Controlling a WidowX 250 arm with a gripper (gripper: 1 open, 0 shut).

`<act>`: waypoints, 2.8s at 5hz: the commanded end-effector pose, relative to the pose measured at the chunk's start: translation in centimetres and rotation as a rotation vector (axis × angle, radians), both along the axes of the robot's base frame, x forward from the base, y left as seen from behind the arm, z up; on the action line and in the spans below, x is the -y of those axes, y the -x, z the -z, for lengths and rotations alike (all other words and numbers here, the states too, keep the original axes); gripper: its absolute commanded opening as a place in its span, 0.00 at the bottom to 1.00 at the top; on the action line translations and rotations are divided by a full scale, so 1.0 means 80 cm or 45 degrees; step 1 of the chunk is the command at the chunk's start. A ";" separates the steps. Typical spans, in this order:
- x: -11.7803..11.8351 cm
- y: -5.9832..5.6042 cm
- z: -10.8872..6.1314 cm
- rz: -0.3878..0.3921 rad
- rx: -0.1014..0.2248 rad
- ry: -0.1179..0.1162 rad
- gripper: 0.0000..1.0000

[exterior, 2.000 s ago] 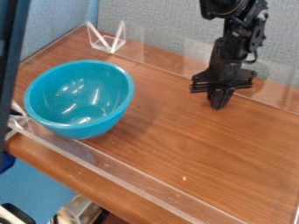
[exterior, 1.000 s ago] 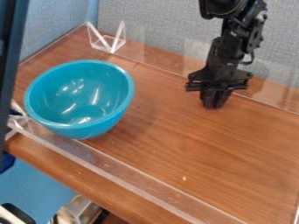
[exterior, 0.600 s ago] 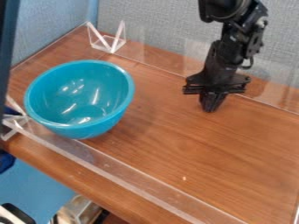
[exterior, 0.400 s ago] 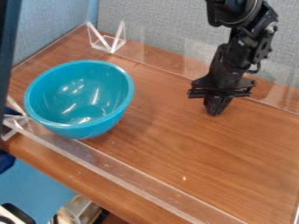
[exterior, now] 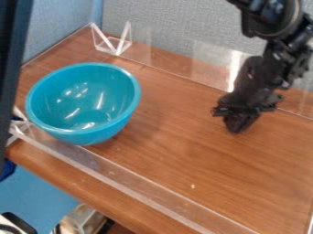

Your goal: Remove the mushroom from inside the blue bowl and put it on the table

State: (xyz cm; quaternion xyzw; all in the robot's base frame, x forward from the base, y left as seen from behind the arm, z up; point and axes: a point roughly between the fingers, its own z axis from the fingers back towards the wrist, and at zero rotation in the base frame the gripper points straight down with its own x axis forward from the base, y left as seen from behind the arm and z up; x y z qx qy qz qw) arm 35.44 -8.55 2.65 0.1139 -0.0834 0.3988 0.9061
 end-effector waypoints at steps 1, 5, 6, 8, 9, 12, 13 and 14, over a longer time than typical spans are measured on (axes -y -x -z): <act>0.020 0.000 -0.036 -0.083 0.103 0.022 0.00; -0.034 0.032 -0.019 -0.422 0.052 -0.030 1.00; -0.026 0.040 -0.013 -0.448 0.055 -0.045 1.00; -0.031 0.053 -0.006 -0.517 0.055 -0.072 1.00; -0.045 0.060 -0.005 -0.560 0.057 -0.083 1.00; -0.017 0.046 0.002 -0.554 0.070 -0.117 1.00; -0.021 0.054 0.004 -0.610 0.070 -0.130 1.00; -0.025 0.062 0.004 -0.664 0.068 -0.143 1.00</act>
